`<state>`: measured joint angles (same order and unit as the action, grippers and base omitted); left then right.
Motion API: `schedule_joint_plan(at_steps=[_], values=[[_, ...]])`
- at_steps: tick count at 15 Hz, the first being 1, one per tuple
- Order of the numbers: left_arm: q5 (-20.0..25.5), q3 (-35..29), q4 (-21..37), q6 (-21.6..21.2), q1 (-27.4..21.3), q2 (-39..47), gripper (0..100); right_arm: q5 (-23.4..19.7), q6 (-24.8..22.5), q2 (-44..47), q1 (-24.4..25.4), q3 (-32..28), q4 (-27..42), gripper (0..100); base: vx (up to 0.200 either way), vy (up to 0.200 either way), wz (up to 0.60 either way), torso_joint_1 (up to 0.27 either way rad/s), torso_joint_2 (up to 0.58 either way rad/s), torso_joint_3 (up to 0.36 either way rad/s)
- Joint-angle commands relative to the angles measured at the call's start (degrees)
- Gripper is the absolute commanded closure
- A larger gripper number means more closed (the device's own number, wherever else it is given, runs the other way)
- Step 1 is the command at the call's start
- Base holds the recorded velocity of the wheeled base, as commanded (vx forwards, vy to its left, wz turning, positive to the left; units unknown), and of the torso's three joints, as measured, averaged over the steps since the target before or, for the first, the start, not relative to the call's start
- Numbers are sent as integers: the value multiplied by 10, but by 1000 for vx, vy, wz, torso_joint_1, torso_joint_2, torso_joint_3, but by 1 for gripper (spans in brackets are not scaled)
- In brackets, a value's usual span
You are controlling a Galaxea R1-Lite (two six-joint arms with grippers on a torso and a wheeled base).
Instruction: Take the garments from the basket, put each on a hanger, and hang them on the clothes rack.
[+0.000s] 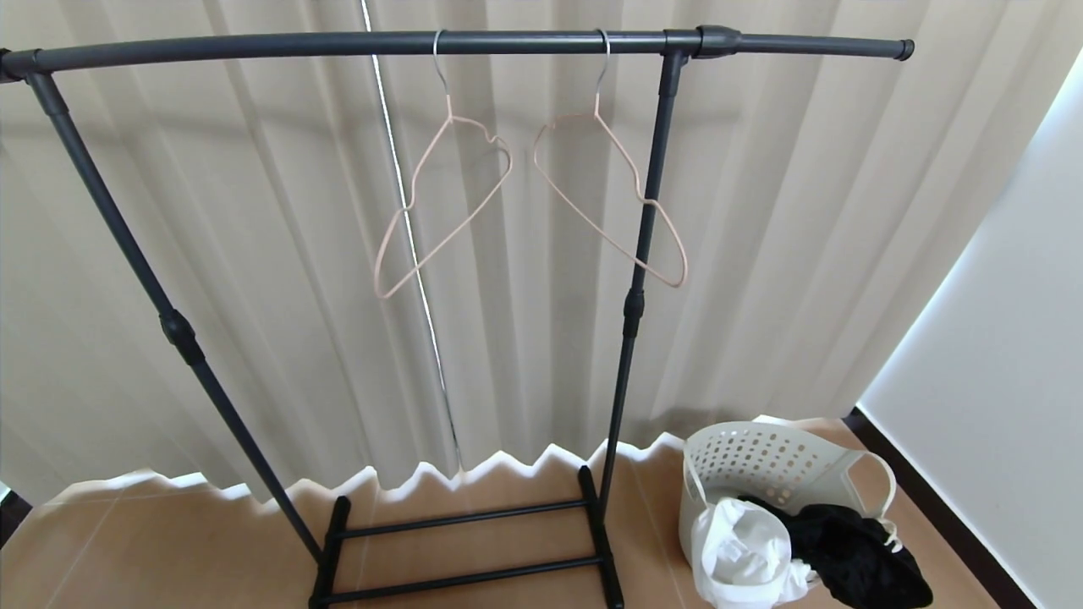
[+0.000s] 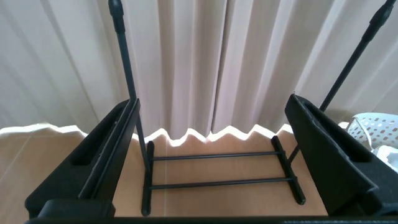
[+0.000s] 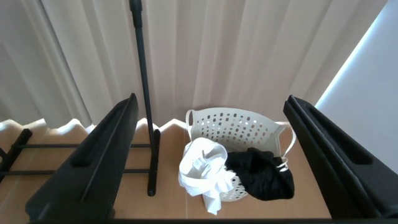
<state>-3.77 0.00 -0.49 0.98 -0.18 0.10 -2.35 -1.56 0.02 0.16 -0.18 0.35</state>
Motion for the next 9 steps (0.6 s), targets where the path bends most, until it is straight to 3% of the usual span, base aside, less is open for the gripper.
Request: schedule_joint_plan(at_steps=[1, 9], values=[[0, 0, 0, 1, 0, 0, 0, 0, 0, 0, 0, 0, 0, 0, 0, 0, 0, -193, 520, 305], [0, 0, 0, 1, 0, 0, 0, 0, 1, 0, 0, 0, 0, 0, 0, 0, 0, -162, 492, 327]])
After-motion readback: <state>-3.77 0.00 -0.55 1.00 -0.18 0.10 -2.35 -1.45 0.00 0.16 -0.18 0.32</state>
